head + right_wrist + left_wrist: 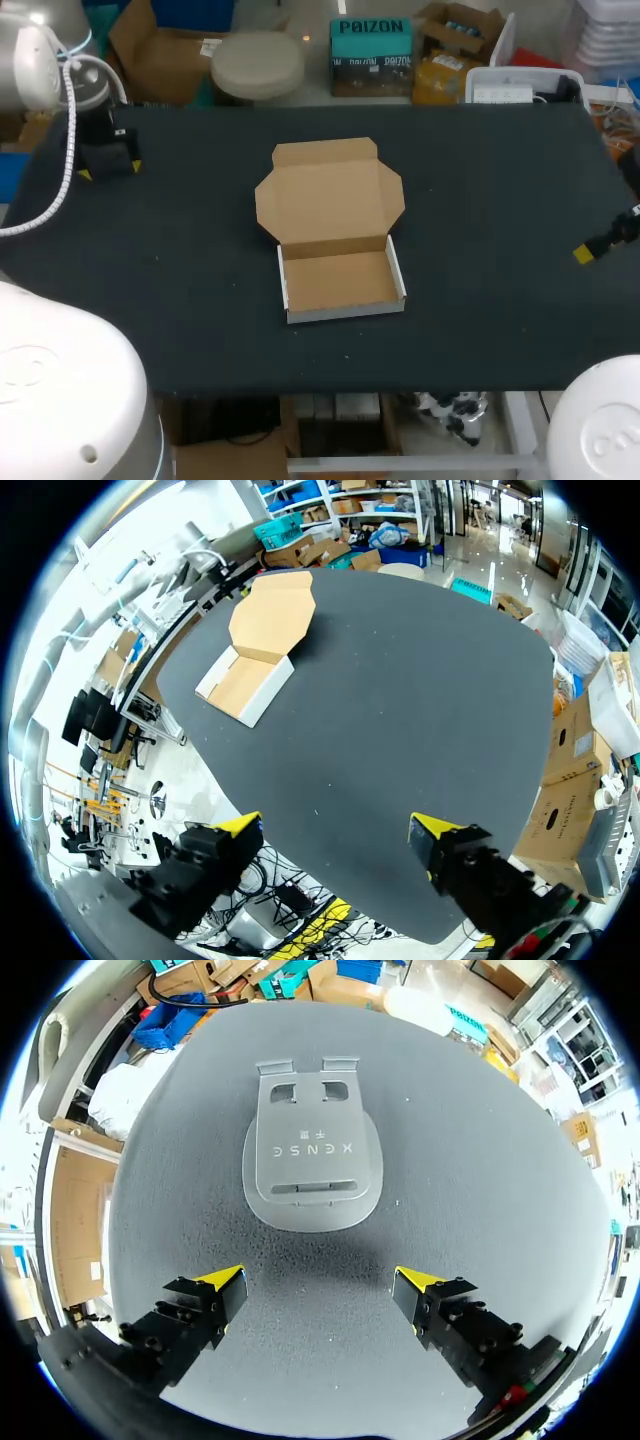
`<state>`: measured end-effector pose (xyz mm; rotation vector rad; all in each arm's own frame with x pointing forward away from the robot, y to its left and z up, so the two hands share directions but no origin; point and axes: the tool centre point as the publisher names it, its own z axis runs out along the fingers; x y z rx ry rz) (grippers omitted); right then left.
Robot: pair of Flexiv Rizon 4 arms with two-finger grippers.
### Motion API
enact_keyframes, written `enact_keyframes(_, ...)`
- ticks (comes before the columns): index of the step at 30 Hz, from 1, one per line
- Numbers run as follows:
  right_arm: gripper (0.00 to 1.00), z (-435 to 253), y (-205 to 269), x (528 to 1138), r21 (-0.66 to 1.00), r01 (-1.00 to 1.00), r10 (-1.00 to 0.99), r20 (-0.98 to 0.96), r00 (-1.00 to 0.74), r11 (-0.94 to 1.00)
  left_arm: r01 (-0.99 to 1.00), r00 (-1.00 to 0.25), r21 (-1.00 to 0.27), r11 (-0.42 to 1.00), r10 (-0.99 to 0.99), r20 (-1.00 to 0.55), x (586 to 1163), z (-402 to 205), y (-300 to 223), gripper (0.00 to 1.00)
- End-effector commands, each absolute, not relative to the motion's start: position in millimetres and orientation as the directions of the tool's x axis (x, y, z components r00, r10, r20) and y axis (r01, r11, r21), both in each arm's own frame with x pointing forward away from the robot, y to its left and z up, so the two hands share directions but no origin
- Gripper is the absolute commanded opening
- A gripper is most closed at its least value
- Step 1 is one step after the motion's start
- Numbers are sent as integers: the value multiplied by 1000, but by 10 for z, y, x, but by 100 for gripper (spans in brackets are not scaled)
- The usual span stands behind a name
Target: Assemble the packaging by folding the flat box into shape, placing the metal phone stand inside, and closing the box properly
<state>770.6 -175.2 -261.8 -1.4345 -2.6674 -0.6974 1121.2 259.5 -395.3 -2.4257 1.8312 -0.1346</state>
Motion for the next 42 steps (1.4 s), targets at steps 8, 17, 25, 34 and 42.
enact_keyframes(8, 100, -2602, -1752, 7703, 367, 801, 784, 238, -573, 474, -954, 290, -83, -288, -957, -12, 11391, -3978, 2637, 100)
enact_keyframes(17, 100, -2602, -1752, 7703, 367, 801, 784, 238, -573, 474, -954, 290, -83, -288, -957, -12, 11391, -3978, 2637, 100)
enact_keyframes(25, 100, -2602, -1752, 7703, 367, 801, 784, 238, -573, 474, -956, 281, -85, -281, -960, 12, 11478, -3994, 2620, 100)
enact_keyframes(34, 100, -2602, -1752, 7703, 367, 801, 784, 238, -573, 474, -950, 298, -89, -299, -954, 19, 11581, -3995, 2650, 100)
enact_keyframes(42, 100, -2602, -1752, 7703, 367, 801, 784, 238, -573, 474, -945, 314, -88, -315, -949, 23, 11654, -4009, 2697, 96)
